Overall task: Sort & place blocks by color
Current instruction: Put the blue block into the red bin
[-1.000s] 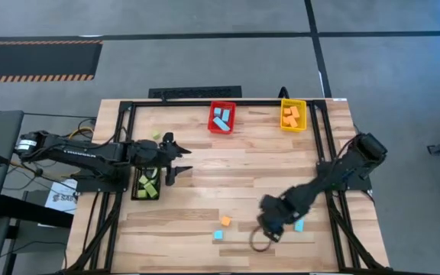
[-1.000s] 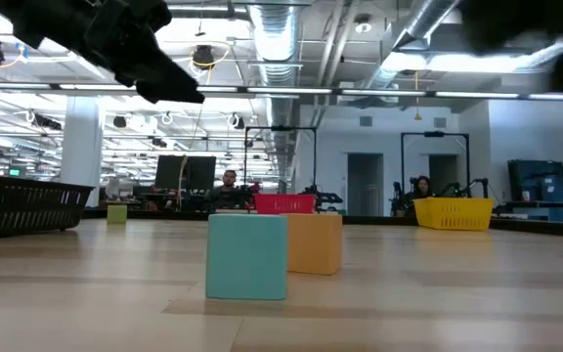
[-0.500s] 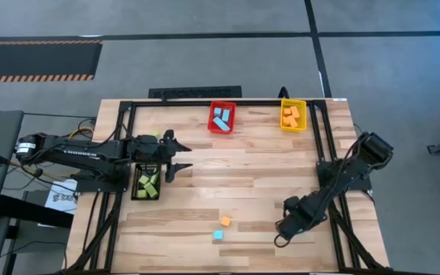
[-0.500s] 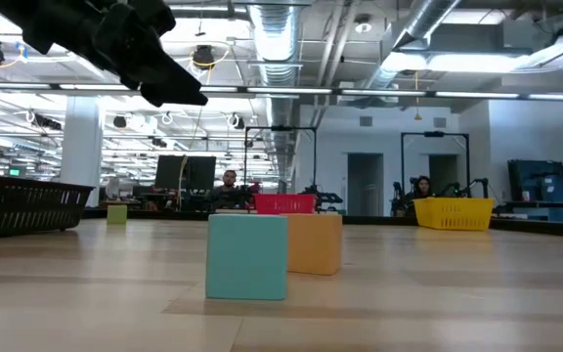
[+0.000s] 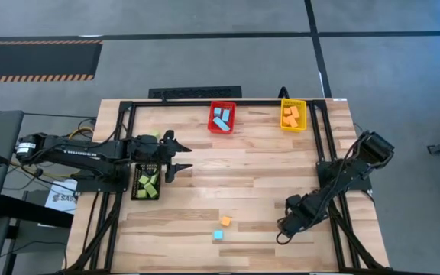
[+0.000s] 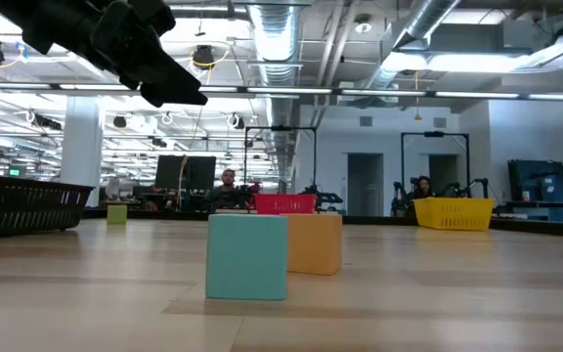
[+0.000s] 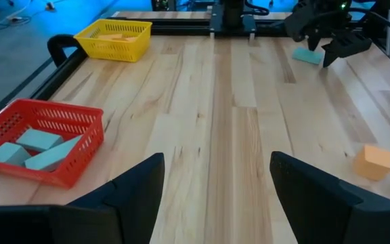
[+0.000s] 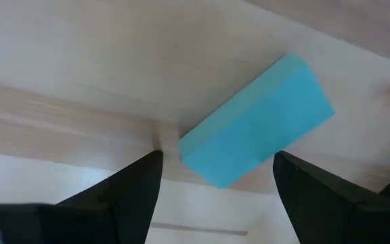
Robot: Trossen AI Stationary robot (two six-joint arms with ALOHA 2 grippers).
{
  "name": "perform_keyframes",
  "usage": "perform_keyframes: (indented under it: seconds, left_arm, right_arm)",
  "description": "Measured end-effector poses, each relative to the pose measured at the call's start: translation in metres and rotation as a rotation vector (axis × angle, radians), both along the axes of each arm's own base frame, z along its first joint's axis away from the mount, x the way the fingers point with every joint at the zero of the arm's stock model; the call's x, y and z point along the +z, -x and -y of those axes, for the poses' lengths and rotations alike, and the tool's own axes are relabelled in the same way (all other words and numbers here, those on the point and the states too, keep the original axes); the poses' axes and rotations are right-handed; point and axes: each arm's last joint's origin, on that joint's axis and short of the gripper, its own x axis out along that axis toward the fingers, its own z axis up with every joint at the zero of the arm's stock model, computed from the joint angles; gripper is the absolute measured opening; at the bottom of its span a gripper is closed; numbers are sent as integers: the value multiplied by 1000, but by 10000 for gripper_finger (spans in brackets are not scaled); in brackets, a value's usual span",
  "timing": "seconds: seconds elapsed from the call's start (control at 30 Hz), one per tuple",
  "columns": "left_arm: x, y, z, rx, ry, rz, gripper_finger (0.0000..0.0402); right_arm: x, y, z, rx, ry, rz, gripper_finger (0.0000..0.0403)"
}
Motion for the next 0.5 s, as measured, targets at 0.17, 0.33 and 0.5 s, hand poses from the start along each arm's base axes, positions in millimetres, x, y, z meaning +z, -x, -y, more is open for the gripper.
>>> perform_keyframes:
  seconds: [0.17,0.33,0.5]
  left_arm:
    - [0,0,0,0,0,0,258]
    - [0,0,0,0,-1,3,258]
    - [0,0,0,0,0,4,258]
  right_arm:
    - [5,2,3,0,21,42,306]
    - [25,8,5,2,16,126,306]
    - [40,23,9,-90,104,152,306]
